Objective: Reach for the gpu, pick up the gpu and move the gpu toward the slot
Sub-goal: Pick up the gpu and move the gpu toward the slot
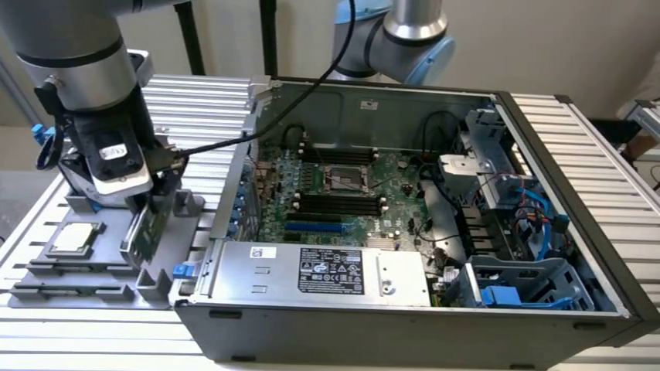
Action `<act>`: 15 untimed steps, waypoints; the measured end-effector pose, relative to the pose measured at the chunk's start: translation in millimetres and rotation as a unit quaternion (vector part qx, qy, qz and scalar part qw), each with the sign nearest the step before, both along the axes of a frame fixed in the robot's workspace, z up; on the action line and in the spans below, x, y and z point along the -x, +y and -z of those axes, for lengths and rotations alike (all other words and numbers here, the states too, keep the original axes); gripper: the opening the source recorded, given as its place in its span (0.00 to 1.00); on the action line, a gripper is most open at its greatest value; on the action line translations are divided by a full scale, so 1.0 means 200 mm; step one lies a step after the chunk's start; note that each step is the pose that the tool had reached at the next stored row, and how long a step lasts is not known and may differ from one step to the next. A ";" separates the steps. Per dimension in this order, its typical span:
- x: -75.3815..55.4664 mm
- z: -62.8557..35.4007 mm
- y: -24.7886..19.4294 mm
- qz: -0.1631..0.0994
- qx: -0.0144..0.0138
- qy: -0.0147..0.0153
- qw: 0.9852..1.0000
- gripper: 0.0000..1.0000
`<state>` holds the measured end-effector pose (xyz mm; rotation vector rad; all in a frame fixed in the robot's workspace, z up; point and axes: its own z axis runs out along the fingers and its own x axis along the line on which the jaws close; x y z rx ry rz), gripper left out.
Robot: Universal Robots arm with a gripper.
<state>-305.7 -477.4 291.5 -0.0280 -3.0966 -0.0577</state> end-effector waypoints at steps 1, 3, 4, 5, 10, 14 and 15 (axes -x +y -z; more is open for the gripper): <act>0.00 -0.022 0.000 0.000 0.000 0.000 1.000 0.26; 0.00 -0.067 0.000 0.000 0.000 0.000 1.000 0.26; 0.00 -0.090 0.000 0.000 0.000 0.000 1.000 0.26; 0.00 -0.112 0.000 0.000 0.000 0.000 1.000 0.26; -0.02 -0.227 0.000 0.000 0.000 0.000 1.000 0.26; -0.06 -0.319 0.000 0.000 0.000 0.001 1.000 0.26; -0.07 -0.341 0.000 0.000 0.000 0.001 1.000 0.26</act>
